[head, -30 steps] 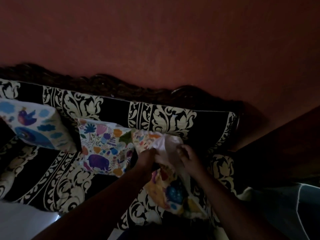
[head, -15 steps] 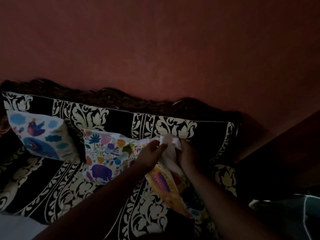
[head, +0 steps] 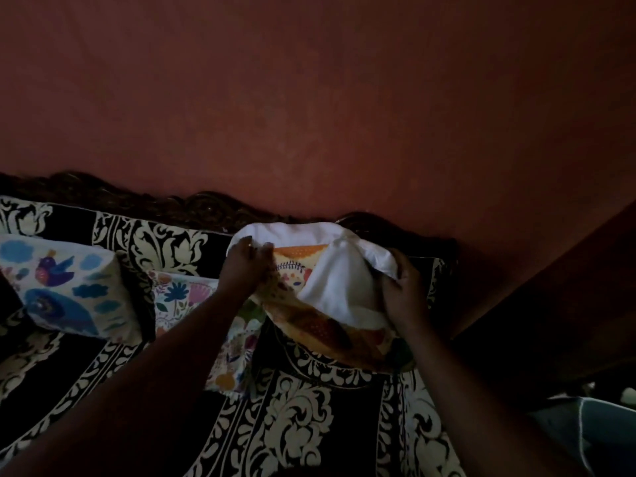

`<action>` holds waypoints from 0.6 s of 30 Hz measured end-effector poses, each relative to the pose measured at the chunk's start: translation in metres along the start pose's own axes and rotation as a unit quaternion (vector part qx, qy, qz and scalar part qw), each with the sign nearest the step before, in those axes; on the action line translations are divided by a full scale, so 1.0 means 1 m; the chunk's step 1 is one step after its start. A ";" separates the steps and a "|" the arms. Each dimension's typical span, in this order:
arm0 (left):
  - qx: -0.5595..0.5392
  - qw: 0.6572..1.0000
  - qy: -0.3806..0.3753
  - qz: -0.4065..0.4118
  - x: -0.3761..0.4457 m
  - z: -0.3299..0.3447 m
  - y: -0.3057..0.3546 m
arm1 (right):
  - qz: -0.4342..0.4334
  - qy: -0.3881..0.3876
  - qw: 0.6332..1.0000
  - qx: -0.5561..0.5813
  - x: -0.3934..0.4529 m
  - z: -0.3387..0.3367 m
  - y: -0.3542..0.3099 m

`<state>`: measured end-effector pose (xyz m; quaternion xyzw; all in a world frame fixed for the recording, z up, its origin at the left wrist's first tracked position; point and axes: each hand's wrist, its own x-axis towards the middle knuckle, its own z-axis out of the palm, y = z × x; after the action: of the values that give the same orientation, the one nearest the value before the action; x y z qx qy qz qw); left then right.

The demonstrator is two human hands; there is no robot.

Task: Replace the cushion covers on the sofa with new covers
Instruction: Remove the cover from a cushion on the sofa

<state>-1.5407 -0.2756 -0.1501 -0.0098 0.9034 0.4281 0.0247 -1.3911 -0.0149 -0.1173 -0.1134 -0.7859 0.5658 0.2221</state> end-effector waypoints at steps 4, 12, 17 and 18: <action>0.091 0.996 0.015 0.006 0.009 -0.008 0.006 | 0.008 0.032 0.998 0.045 0.000 -0.007 -0.017; 0.111 0.992 0.002 -0.065 0.008 -0.020 -0.036 | -0.032 0.101 0.994 -0.012 -0.004 -0.046 -0.013; 0.147 0.983 -0.012 -0.106 0.001 -0.028 -0.055 | -0.061 0.134 0.989 -0.016 0.001 -0.057 -0.021; 0.167 0.980 -0.015 -0.105 0.000 -0.028 -0.055 | -0.060 0.134 0.989 -0.028 0.001 -0.056 -0.022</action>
<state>-1.5398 -0.3322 -0.1746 -0.0939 0.9556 0.2661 0.0847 -1.3638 0.0248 -0.0817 -0.1470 -0.7702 0.5083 0.3562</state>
